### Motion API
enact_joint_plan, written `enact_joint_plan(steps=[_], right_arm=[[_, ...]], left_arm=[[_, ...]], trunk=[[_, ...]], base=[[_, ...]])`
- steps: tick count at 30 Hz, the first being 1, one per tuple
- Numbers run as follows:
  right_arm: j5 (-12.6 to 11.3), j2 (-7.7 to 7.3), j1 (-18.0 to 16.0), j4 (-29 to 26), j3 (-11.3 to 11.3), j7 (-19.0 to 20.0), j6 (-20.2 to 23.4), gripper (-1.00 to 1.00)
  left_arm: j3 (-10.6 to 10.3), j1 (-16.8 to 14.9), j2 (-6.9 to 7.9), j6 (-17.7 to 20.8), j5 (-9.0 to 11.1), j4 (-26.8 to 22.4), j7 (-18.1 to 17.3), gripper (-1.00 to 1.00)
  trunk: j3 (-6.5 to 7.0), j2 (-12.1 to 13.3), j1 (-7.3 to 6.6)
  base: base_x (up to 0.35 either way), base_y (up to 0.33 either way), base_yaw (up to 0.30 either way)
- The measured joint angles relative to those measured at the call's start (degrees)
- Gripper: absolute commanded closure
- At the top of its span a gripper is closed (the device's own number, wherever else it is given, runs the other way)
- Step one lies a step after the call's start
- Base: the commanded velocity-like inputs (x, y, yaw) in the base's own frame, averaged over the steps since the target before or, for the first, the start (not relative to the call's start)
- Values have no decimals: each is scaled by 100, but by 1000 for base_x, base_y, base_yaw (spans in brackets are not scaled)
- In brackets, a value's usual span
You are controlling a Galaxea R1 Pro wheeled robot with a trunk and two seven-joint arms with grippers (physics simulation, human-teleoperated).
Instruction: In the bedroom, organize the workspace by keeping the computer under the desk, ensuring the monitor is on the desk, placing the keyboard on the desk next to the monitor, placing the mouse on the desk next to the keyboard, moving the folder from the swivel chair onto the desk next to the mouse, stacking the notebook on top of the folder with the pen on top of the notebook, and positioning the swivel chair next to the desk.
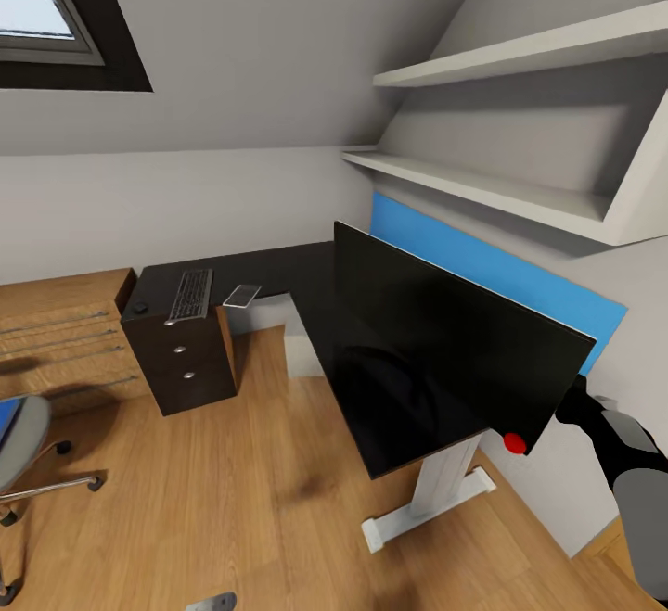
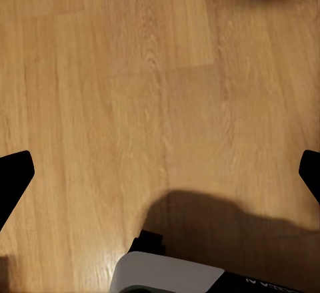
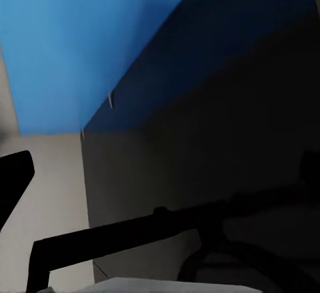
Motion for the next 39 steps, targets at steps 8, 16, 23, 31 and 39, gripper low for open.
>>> enact_joint_plan(steps=[8,16,23,31,39], right_arm=[[901,98,1,-6,22,745,428,-100],[1037,135,1,1,34,885,444,-100],[1044,192,4,3,34,895,442,-100],[1217,536,1,-16,87,899,430,-100],[1329,572,1,-17,111,921,421,-100]], left_arm=[[-1,0,0,0,-3,0,-8,-100],[-5,0,0,4,-6,0,-9,-100],[0,0,0,1,-8,0,-9,-100],[-3,0,0,-1,-7,0,-8,-100],[-17,0,-8,10,-10,-3,-9,-100]], trunk=[[0,0,0],[0,1,3],[0,0,1],[0,0,0],[0,0,2]], base=[[-12,0,0],[-268,0,0],[-101,0,0],[-5,0,25],[-71,-91,17]])
